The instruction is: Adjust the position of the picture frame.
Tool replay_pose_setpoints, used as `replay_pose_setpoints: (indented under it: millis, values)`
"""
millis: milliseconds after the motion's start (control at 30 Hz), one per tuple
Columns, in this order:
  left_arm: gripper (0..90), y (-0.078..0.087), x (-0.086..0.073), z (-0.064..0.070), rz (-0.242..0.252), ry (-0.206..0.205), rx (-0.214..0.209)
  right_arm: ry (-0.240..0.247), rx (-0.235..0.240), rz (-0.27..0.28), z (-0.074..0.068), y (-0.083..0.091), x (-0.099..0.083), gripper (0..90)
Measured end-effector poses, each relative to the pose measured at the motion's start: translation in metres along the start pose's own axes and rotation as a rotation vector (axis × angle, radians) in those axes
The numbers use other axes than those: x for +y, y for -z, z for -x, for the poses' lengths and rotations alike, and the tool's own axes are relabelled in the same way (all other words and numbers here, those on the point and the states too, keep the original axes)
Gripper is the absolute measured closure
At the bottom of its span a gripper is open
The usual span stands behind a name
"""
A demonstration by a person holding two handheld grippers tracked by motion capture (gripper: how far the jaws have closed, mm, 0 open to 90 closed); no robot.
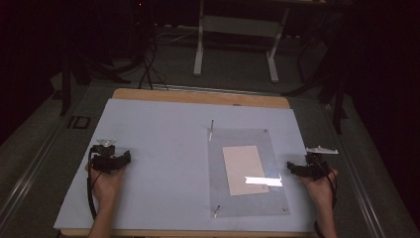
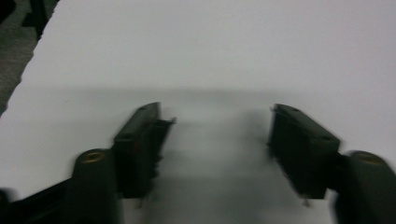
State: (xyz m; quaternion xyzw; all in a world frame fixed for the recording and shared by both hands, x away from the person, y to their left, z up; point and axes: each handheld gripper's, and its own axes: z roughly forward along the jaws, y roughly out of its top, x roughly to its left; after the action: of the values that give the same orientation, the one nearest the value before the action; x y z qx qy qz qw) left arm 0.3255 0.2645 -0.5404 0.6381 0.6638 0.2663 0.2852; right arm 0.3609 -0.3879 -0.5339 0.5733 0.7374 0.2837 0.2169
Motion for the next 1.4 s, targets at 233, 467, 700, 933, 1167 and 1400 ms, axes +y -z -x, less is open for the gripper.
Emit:
replay_pose_setpoints:
  millis: [233, 467, 700, 933, 1167, 1400]
  values:
    - [40.4, 0.01, -0.001, -0.002, 0.019, -0.01, -0.08, 0.029, 0.005, 0.014, -0.004, 0.007, 0.001, 35.8]
    - [41.1, 0.018, -0.006, 0.012, 0.022, -0.067, -0.188, 0.028, 0.075, 0.068, -0.011, 0.015, 0.007, 45.7]
    - [43.2, 0.025, -0.008, 0.018, 0.057, -0.071, -0.26, 0.063, 0.212, 0.156, -0.028, 0.022, 0.025, 53.5]
    - [42.5, 0.029, -0.012, 0.024, 0.046, -0.079, -0.296, 0.189, 0.255, 0.148, -0.06, 0.012, 0.042, 58.4]
    - [42.4, 0.031, -0.014, 0.03, 0.045, -0.104, -0.301, 0.265, 0.31, 0.17, -0.088, 0.003, 0.064, 63.1]
    - [43.4, 0.033, -0.015, 0.038, 0.047, -0.147, -0.312, 0.306, 0.346, 0.178, -0.108, -0.008, 0.085, 65.8]
